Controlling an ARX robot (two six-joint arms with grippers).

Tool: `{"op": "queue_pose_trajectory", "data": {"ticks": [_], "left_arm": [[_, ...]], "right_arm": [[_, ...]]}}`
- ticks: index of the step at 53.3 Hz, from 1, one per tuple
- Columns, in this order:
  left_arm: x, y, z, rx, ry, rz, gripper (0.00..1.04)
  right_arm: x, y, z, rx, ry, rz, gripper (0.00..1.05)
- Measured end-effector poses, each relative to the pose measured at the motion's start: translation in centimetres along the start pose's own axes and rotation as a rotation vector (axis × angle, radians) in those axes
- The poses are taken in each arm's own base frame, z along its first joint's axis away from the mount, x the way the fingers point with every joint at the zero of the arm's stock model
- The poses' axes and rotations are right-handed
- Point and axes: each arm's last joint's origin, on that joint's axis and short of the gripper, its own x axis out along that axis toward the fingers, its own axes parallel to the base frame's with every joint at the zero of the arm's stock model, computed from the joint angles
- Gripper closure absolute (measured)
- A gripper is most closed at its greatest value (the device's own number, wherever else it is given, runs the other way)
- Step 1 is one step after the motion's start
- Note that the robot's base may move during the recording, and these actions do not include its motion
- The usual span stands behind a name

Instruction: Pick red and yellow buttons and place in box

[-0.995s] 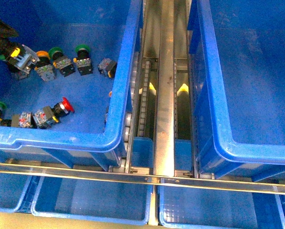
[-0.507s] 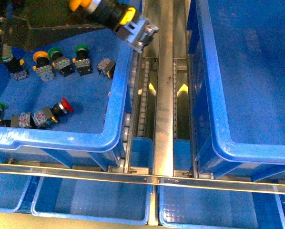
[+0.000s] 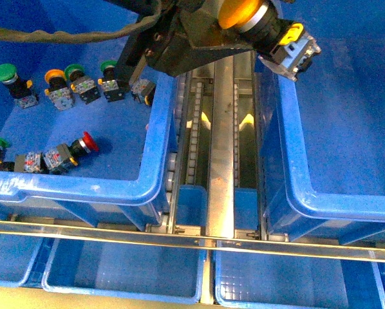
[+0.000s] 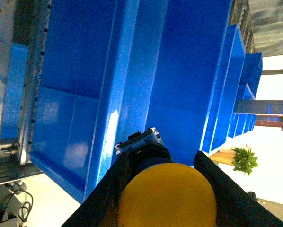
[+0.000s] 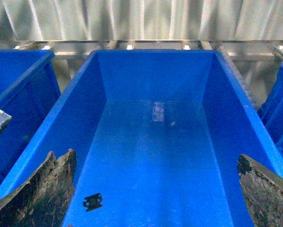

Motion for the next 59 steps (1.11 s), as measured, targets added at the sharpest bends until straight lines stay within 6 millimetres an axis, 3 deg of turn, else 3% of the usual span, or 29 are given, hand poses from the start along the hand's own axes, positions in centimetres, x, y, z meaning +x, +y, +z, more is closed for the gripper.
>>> {"op": "queue_pose_trajectory", "data": {"ticks": [10, 16, 19, 26, 33, 45, 50, 59], "left_arm": [[1.4, -0.6, -0.2, 0.006, 0.016, 0.015, 0.71], [2.0, -0.3, -0.2, -0.001, 0.019, 0.039, 0.71], [2.0, -0.5, -0.2, 0.001, 0.014, 0.039, 0.71], [2.3, -1.6, 0.1, 0.018, 0.007, 0.019, 0.72], [2.3, -2.5, 0.6, 0.026, -0.011, 0.011, 0.72], [2.3, -3.3, 1.1, 0.027, -0.022, -0.007, 0.72], [2.3, -3.6, 1.2, 0.026, -0.025, -0.014, 0.72], [2.4, -3.7, 1.1, 0.018, -0.023, -0.017, 0.72]], "right_arm": [[0.0, 0.0, 0.0, 0.000, 0.004, -0.006, 0.06], [0.8, 0.4, 0.1, -0.153, 0.312, -0.181, 0.06], [2.3, 1.3, 1.1, -0.245, 0.356, -0.130, 0.06], [5.6, 4.6, 3.1, -0.427, 0.294, 0.168, 0.06], [6.8, 7.3, 2.9, -0.539, 0.255, 0.398, 0.06], [8.2, 9.7, 2.0, -0.589, 0.235, 0.457, 0.06], [9.4, 11.4, 2.0, -0.604, 0.167, 0.445, 0.06], [11.8, 12.5, 1.4, -0.616, 0.120, 0.383, 0.06]]}}
